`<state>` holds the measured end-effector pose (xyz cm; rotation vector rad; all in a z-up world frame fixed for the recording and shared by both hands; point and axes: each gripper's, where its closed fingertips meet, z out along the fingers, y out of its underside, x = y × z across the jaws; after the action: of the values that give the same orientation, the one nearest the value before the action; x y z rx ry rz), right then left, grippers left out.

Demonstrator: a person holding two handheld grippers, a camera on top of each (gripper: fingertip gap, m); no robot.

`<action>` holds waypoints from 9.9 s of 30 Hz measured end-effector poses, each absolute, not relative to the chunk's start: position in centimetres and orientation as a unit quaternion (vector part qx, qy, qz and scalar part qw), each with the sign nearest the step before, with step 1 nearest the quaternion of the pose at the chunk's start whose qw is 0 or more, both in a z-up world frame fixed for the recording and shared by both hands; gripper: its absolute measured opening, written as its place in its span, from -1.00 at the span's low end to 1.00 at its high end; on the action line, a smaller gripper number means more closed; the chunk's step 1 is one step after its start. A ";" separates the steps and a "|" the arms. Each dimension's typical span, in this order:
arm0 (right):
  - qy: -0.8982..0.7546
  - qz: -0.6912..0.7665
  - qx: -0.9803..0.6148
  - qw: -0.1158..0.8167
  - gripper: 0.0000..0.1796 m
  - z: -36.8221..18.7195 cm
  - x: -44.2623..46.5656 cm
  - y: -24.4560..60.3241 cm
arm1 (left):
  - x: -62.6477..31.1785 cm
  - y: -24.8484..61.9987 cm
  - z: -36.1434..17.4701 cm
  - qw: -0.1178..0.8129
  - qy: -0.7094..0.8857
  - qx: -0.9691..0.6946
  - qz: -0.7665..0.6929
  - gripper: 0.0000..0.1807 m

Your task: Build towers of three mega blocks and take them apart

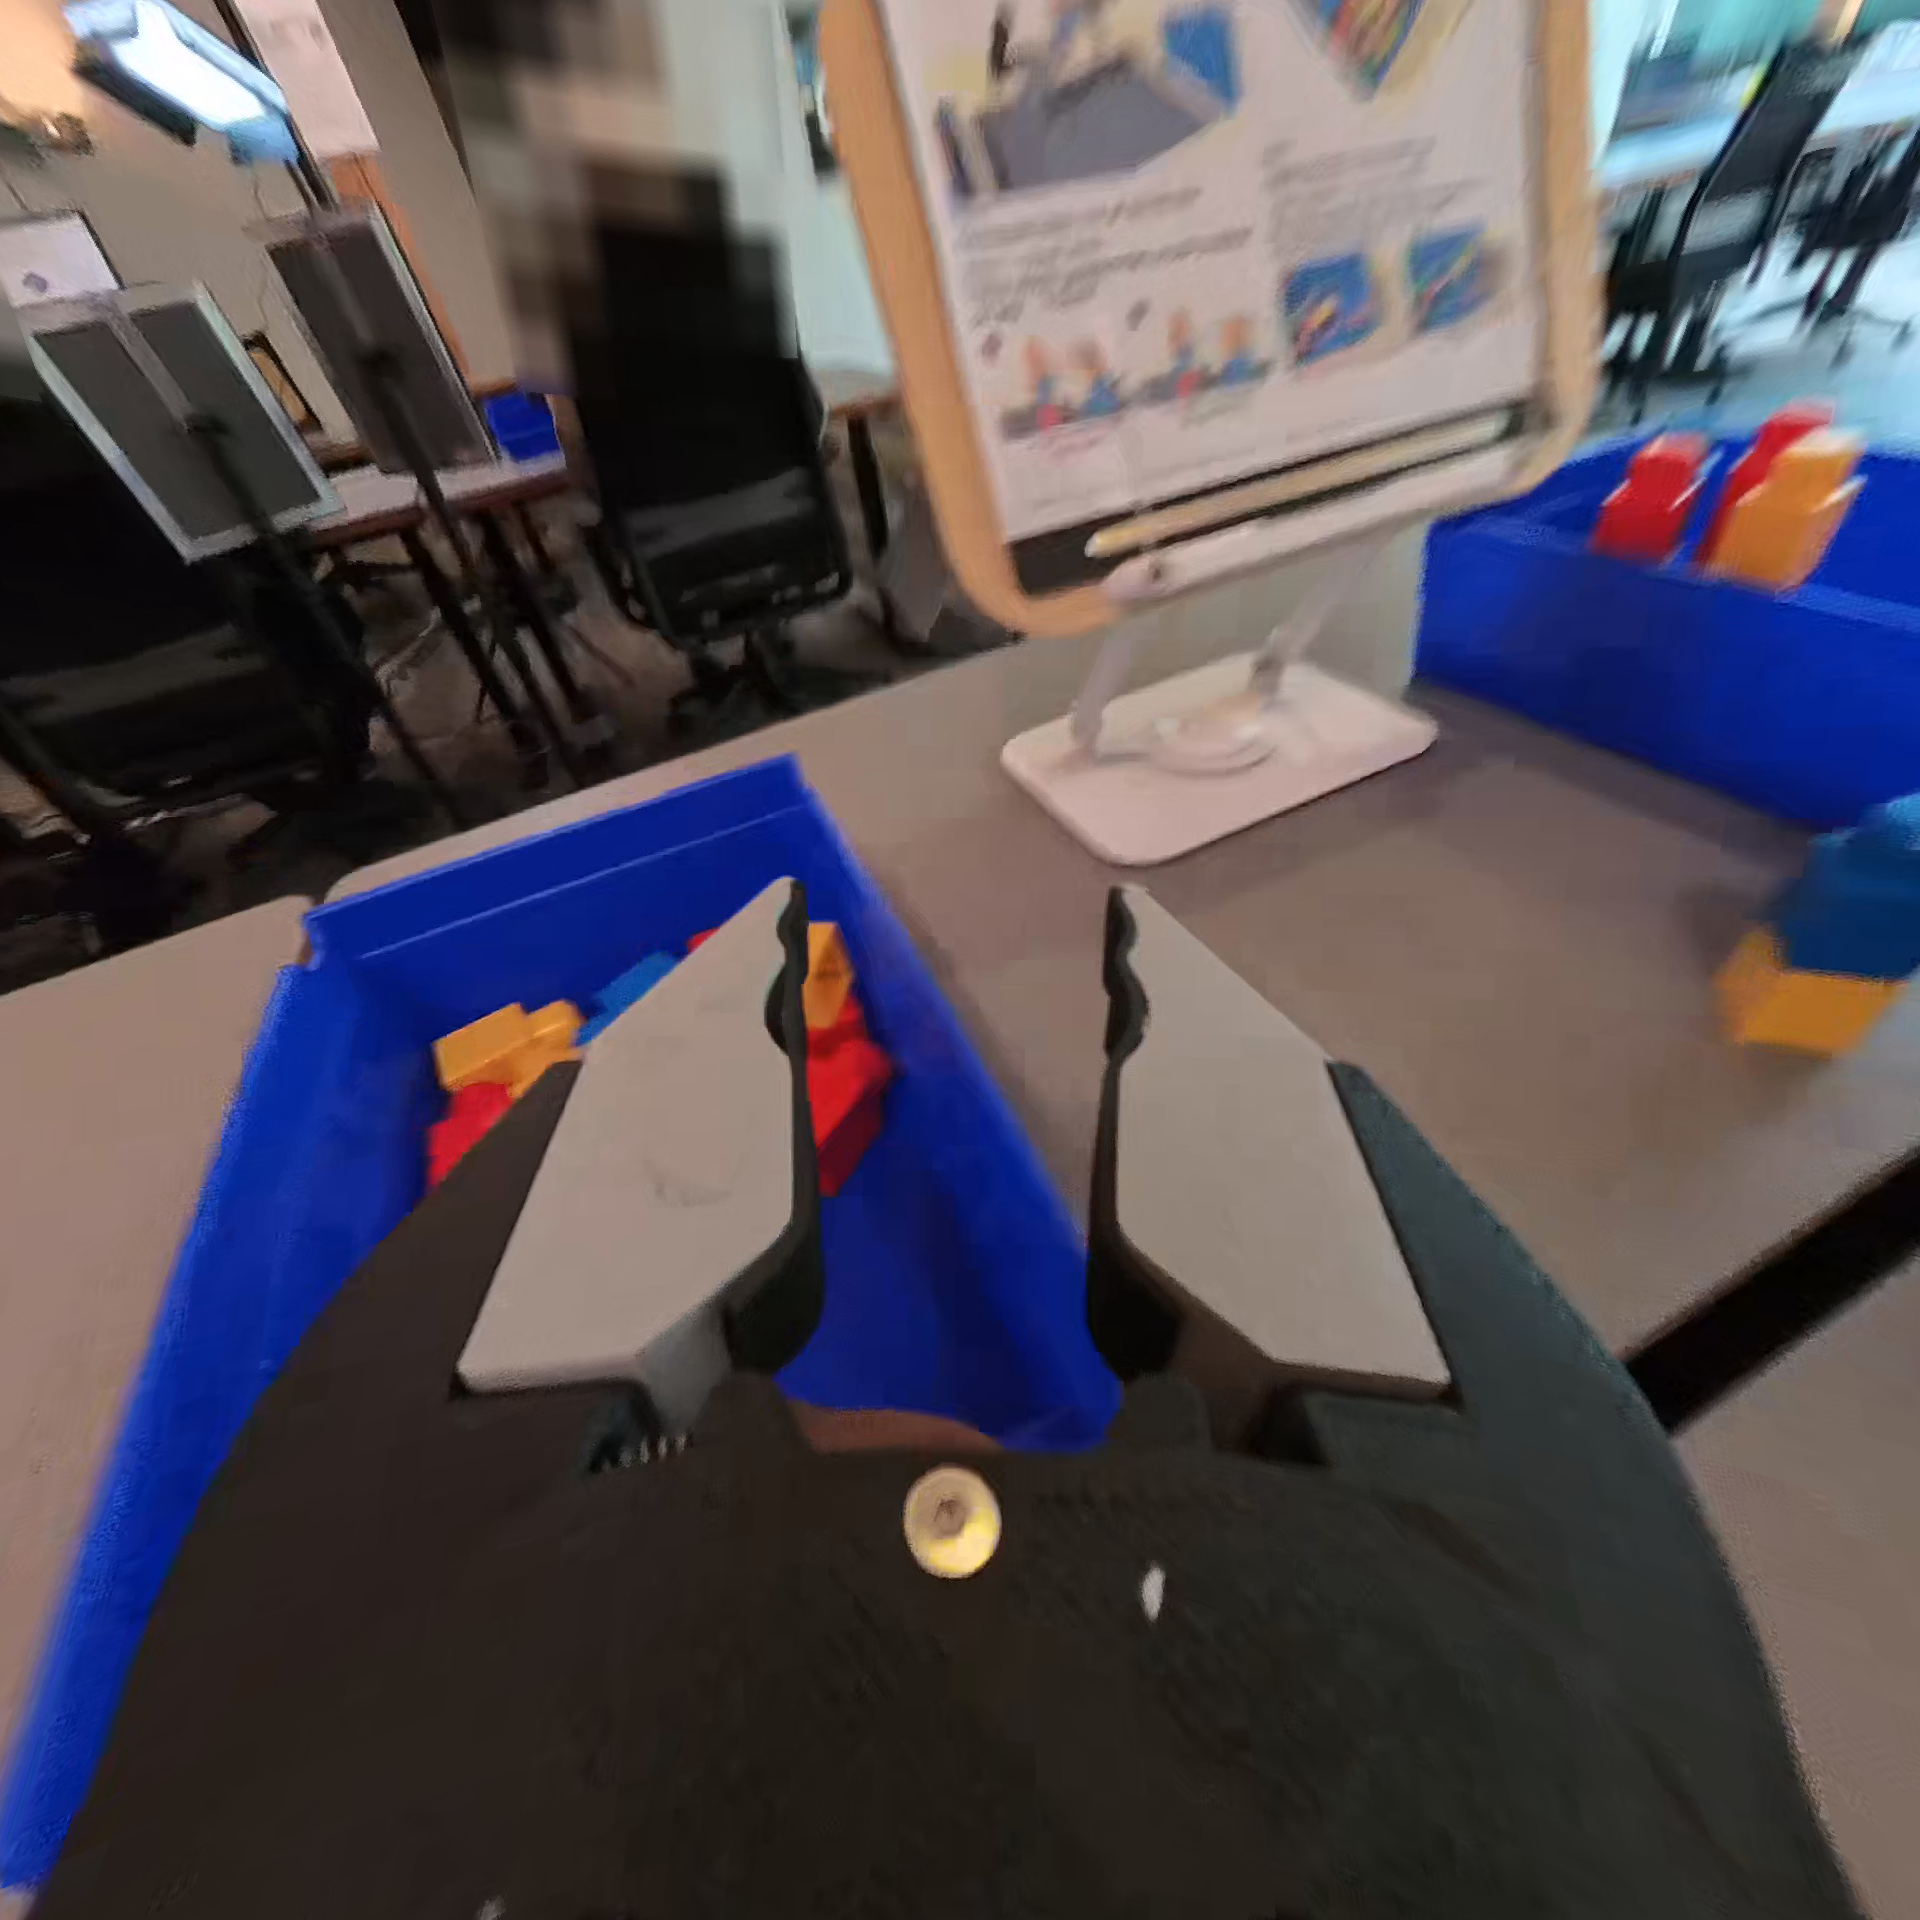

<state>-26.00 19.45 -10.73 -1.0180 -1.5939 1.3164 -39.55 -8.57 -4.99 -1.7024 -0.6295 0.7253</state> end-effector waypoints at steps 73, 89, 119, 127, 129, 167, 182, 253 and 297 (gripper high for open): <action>-0.693 0.621 -0.364 0.046 -0.56 -8.0 -30.6 10.9 | -30.6 13.6 -8.0 0.618 -0.047 -0.730 0.289 -0.62; -0.718 0.577 -0.372 0.118 -0.59 -7.9 -29.5 16.9 | -28.6 14.7 -11.2 0.606 -0.037 -0.767 0.206 -0.57; -0.762 0.524 -0.343 0.168 -0.59 -7.3 -27.5 18.1 | -26.5 20.8 -20.0 0.491 -0.068 -0.868 0.032 -0.41; -0.786 0.492 -0.347 0.139 -0.59 -9.3 -27.3 17.9 | -26.4 20.4 -20.5 0.474 -0.051 -0.879 0.014 -0.61; -0.798 0.480 -0.343 0.123 -0.58 -10.1 -27.0 17.7 | -26.1 19.8 -20.5 0.473 -0.022 -0.881 0.002 -0.61; -0.852 0.481 -0.202 -0.041 -0.61 -11.5 -20.6 12.9 | -17.0 15.3 -17.4 0.461 0.090 -0.843 -0.261 -0.62; -0.834 0.510 -0.199 -0.072 -0.62 -10.5 -20.0 12.7 | -16.6 15.2 -16.3 0.474 0.087 -0.833 -0.270 -0.62; -0.745 0.431 -0.436 0.263 -0.63 -16.1 -34.4 18.5 | -32.6 13.2 -14.1 0.599 -0.214 -0.771 -0.025 -0.31; -0.523 0.377 -0.618 0.450 -0.62 -11.6 -33.2 43.9 | -32.0 14.1 -15.9 0.571 -0.208 -0.794 -0.023 -0.36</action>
<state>-33.19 43.91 -11.55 -1.5288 -1.2920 0.9329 -31.99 14.06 -15.87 -1.8634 -0.4881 -0.0541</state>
